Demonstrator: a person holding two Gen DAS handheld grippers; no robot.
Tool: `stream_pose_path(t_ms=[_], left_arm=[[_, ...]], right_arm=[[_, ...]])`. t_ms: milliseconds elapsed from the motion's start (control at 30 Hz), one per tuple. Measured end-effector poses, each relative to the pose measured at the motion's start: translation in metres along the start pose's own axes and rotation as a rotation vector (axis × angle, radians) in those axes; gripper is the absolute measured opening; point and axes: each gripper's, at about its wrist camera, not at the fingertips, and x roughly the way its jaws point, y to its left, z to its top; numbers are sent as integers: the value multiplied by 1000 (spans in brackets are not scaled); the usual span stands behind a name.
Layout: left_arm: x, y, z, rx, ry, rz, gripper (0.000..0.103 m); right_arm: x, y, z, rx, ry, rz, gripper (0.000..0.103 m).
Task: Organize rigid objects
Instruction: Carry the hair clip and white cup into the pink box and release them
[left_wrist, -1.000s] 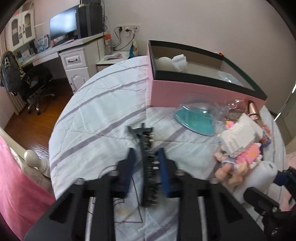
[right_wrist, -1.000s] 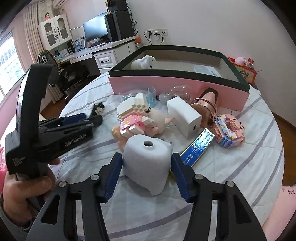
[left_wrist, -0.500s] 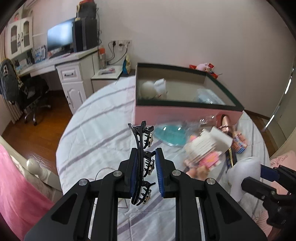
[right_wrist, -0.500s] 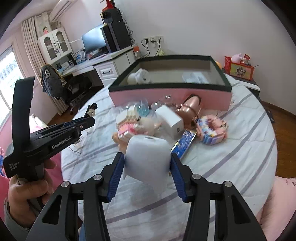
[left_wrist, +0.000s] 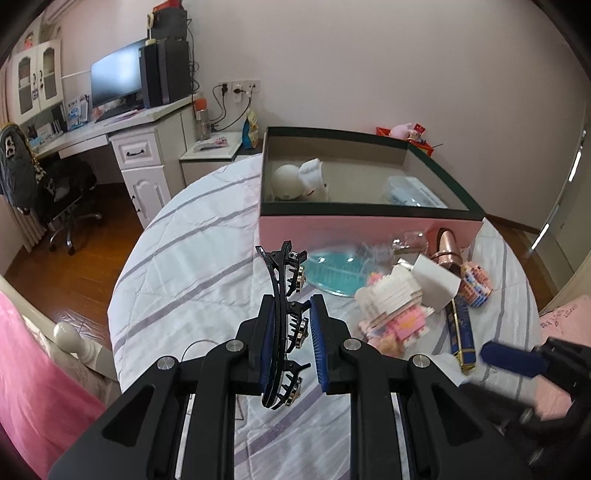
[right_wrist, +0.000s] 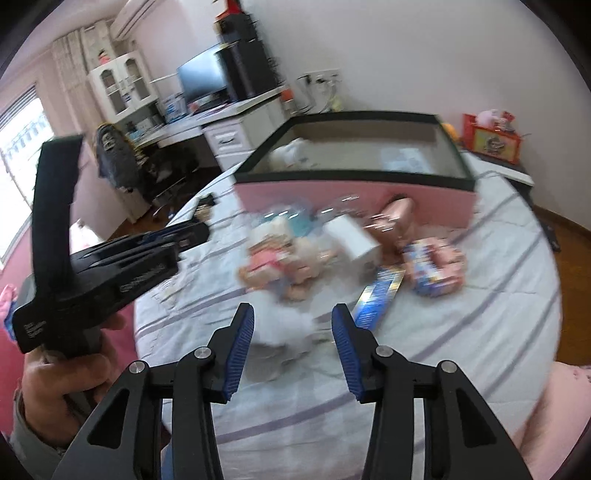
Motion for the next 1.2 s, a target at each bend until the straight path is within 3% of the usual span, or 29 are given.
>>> stream_pose_path(t_ms=[167,367,500,600,933,1200], left_arm=[[1,5,-5,-7,8,4,19],[3,4,-9,-10,14,-8,19],[1,2,-10,-8,12,-15,19],[-1,3,-11,-3,12,-11,19],[-10,-2,-4,11,-13,-8,19],[-19,-17,30,36,-65,-23,19]], right_arm=[[30,12,1,-43,47,-76,54],[39,20,3,-146,54,-135,55],[54,18,-4,-154,92,-185,70],[53,10,-11,-109,76,-137,62],[18,6,-7,-64,3,-58,62],[-22,-5,35,-52,-92,-34,62]])
